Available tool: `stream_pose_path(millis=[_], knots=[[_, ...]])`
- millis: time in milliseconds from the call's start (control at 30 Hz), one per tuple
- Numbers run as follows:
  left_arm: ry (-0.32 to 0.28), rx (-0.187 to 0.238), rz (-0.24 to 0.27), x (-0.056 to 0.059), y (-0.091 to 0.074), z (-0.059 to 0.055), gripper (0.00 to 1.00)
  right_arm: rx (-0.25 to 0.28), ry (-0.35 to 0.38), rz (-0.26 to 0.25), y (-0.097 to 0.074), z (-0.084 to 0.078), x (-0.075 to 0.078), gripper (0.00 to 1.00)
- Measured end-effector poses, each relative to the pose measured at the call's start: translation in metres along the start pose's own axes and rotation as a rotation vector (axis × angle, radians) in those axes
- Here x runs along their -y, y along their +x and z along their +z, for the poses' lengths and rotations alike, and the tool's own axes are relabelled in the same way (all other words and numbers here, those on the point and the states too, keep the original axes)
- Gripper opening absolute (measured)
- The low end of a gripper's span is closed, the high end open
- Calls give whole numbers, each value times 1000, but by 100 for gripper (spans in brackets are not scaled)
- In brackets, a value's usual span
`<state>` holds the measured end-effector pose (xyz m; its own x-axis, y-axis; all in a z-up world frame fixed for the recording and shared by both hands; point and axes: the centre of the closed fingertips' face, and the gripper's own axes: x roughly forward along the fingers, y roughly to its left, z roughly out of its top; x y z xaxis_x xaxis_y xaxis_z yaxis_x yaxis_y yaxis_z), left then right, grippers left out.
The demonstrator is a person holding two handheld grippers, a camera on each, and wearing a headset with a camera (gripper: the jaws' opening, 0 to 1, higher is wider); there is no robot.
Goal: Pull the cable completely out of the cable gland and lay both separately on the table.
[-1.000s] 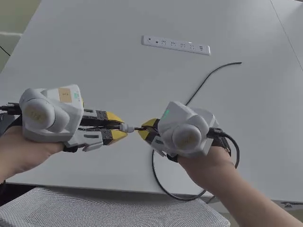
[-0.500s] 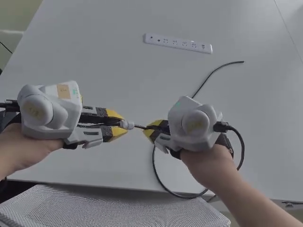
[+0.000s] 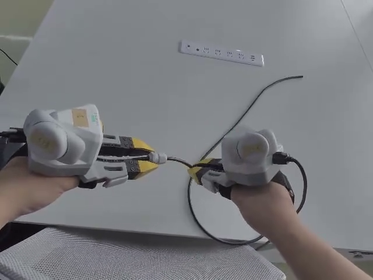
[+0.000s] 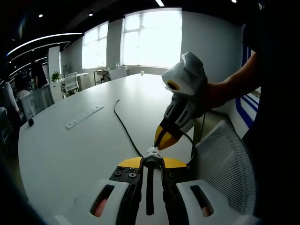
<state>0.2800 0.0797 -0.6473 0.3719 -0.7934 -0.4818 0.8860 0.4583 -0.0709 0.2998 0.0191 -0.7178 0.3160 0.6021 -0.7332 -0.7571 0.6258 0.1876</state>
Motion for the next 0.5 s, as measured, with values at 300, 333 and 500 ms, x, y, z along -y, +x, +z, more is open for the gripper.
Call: stream_pose_path(millis=[300, 333, 500], knots=[[1, 5, -2, -3, 1, 5, 15, -11, 135, -14, 0, -7, 14, 1], [4, 3, -3, -4, 1, 4, 15, -11, 135, -15, 0, -7, 14, 1], [4, 3, -3, -5, 1, 4, 15, 1, 116, -25, 0, -6, 17, 2]])
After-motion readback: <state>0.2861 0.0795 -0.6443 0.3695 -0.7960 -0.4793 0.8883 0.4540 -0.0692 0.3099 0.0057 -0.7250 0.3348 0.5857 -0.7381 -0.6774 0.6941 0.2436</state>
